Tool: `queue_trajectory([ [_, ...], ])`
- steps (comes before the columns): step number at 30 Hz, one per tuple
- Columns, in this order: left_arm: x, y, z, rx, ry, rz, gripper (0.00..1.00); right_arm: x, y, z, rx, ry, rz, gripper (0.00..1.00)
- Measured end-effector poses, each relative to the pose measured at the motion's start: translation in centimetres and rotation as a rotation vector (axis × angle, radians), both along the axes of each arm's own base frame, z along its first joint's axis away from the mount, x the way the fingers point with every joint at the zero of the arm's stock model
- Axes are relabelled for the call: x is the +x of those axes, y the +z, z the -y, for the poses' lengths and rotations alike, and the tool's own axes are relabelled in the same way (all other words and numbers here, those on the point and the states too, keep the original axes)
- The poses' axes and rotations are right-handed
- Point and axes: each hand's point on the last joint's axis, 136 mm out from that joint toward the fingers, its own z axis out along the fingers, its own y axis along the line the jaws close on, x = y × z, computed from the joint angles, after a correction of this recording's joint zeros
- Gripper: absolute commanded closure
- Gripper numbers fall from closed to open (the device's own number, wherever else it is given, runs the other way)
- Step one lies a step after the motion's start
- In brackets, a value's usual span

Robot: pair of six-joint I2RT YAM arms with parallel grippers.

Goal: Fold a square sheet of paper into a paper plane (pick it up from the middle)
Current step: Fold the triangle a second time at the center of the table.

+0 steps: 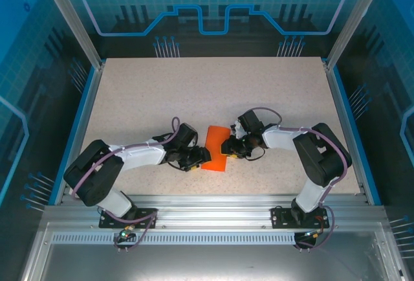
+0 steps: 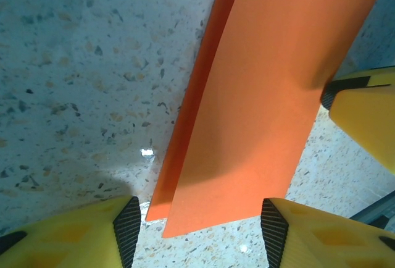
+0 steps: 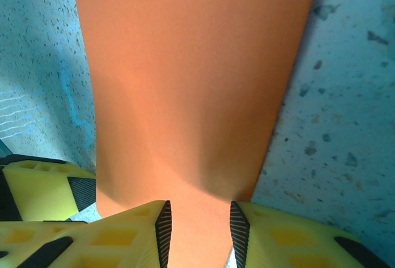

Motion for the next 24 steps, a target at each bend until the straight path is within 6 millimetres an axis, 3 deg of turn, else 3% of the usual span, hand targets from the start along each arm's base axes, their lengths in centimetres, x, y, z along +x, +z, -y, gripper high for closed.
queue_trajectory([
  [17,0.0,0.4,0.9,-0.030,-0.021,0.017,0.47,0.0,0.0,0.0,0.003,0.000,-0.001,0.66],
  [24,0.7,1.8,1.4,-0.067,-0.021,0.067,0.46,0.0,0.0,0.0,0.005,0.000,0.002,0.65],
])
